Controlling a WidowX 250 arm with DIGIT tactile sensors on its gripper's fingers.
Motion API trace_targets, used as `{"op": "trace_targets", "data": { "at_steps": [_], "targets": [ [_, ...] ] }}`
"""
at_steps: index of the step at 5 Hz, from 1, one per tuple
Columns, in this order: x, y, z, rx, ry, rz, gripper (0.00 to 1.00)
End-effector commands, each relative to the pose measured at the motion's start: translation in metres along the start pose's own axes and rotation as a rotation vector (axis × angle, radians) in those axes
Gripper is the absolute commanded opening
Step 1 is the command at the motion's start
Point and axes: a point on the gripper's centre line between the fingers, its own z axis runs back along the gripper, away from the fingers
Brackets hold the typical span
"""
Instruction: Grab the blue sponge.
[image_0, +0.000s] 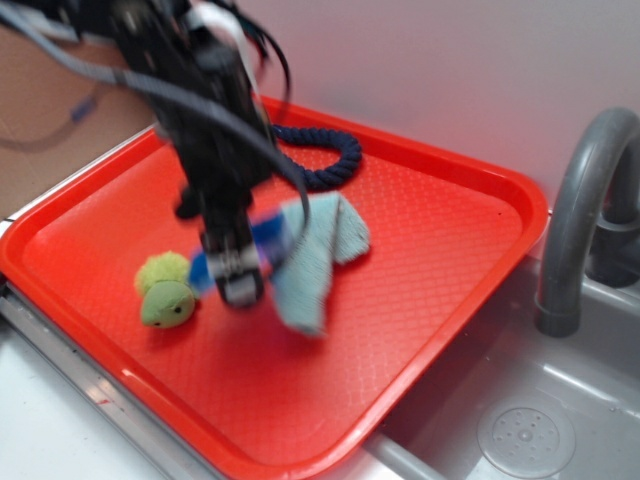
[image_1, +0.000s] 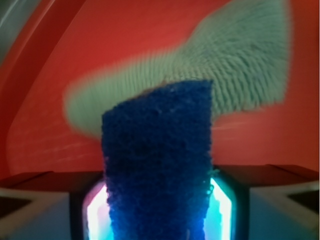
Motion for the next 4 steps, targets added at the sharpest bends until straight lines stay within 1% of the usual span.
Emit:
{"op": "trace_targets", "data": {
  "at_steps": [1, 2, 3, 4],
  "targets": [
    [-0.019, 0.052, 0.094, -0.021, -0.218, 0.175, 0.0],
    [-0.035, 0.071, 0.116, 0.006, -0.248, 0.262, 0.0],
    [-0.048, 0.085, 0.127, 0.026, -0.247, 0.333, 0.0],
    [-0.049, 0.101, 0.134, 0.012, -0.224, 0.363, 0.0]
  ]
}}
